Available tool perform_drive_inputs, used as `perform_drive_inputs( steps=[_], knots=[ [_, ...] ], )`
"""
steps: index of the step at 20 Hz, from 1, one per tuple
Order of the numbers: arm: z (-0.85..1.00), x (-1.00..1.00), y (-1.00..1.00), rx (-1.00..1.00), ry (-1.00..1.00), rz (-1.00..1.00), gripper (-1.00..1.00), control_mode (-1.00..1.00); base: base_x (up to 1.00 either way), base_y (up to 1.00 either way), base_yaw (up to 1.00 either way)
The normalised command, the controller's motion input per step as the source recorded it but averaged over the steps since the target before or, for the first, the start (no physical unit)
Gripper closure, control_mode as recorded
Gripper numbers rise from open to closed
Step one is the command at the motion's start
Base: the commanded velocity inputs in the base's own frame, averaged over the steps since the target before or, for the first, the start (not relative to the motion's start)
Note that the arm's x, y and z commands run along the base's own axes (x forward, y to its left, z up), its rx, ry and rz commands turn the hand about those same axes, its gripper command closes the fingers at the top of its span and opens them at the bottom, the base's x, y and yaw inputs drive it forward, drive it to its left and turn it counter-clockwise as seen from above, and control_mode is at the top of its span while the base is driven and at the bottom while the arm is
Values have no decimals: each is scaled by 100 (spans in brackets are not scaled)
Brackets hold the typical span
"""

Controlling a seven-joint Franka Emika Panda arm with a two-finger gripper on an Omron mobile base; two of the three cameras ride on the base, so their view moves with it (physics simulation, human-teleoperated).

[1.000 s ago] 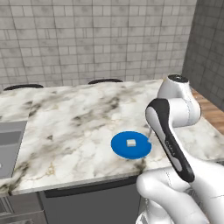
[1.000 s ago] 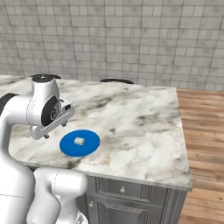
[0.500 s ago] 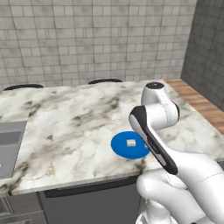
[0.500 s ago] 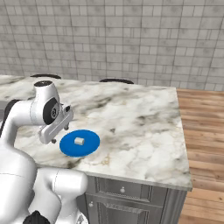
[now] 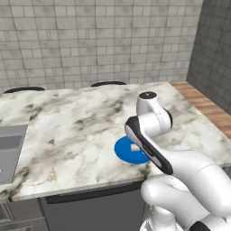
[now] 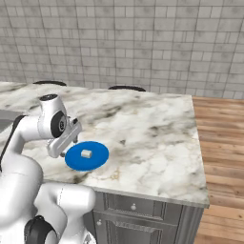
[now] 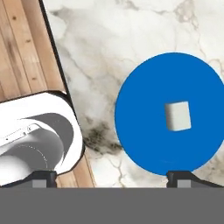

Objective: Pick up the marshmallow and place it in the cup of hot chocolate on the dining counter.

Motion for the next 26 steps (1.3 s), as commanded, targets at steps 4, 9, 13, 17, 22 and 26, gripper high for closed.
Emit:
perform_drive_inputs(
  steps=[4, 9, 13, 17, 22, 26],
  knots=[
    [-37, 44, 1, -3, 0, 0, -100, -100, 0, 0, 0],
    [-40, 45, 0, -3, 1, 0, -100, -100, 0, 0, 0],
    [-32, 42, 0, -4, 3, 0, -100, -100, 0, 0, 0],
    [-24, 34, 0, -3, 1, 0, -100, -100, 0, 0, 0],
    [-32, 34, 0, -3, 3, 0, -100, -100, 0, 0, 0],
    [-22, 21, 0, -1, 0, 0, -100, -100, 0, 0, 0]
  ],
)
